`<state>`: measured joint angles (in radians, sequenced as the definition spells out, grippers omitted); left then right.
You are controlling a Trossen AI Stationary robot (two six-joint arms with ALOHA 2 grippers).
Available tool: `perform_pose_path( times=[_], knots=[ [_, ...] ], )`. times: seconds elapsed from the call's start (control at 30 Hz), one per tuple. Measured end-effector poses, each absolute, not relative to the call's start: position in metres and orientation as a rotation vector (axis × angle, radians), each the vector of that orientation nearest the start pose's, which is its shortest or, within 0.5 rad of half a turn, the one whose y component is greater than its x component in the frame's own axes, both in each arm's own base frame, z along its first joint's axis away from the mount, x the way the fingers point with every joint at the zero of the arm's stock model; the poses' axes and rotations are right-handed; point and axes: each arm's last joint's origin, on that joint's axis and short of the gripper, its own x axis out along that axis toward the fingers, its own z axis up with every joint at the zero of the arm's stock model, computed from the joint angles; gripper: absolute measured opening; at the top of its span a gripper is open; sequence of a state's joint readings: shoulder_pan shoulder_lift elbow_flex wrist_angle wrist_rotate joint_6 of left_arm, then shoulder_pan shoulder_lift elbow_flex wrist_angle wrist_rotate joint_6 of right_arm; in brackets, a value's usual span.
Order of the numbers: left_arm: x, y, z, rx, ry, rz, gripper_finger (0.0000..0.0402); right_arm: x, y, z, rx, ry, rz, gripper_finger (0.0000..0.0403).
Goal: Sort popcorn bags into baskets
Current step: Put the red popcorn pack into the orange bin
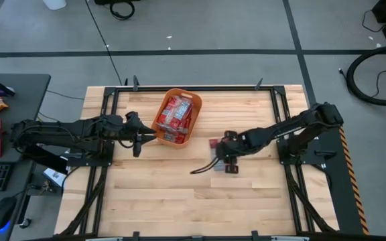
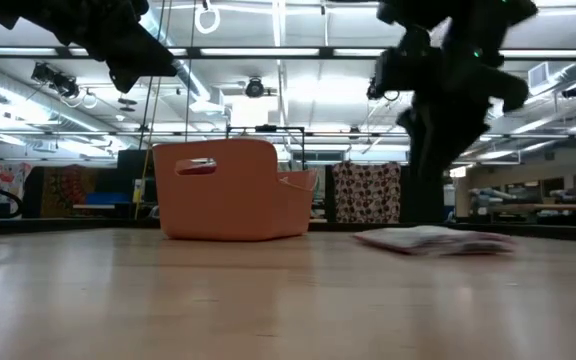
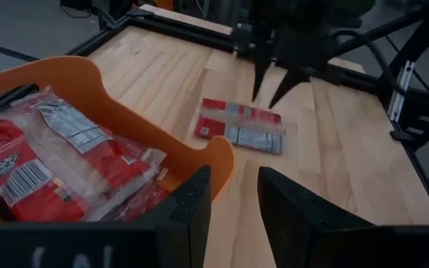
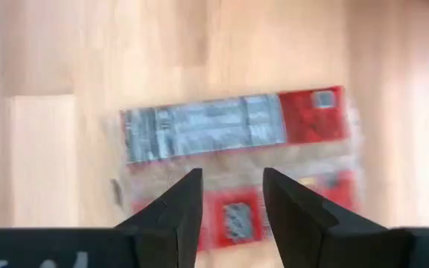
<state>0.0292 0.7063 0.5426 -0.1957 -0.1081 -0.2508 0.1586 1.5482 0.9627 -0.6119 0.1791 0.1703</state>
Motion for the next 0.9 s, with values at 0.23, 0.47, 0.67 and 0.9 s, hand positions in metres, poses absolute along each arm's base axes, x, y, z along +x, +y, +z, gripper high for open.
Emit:
perform_pose_path(
  times=[0.23, 0.47, 0.67, 0.9],
  knots=[
    [0.161, 0.008, 0.260, -0.252, 0.337, 0.182, 0.0116, 0.305, 0.026, 0.226, 0.154, 1.036, -0.268, 0.0148],
    [0.161, 0.008, 0.260, -0.252, 0.339, 0.183, 0.0116, 0.297, 0.032, 0.216, -0.096, 1.194, -0.109, 0.0148],
    [0.161, 0.008, 0.261, -0.253, 0.334, 0.182, 0.0116, 0.297, 0.037, 0.194, -0.491, 1.334, 0.122, 0.0161],
    [0.161, 0.008, 0.260, -0.260, 0.335, 0.184, 0.0116, 0.321, 0.042, 0.173, -0.845, 1.435, 0.216, 0.0203]
  ],
)
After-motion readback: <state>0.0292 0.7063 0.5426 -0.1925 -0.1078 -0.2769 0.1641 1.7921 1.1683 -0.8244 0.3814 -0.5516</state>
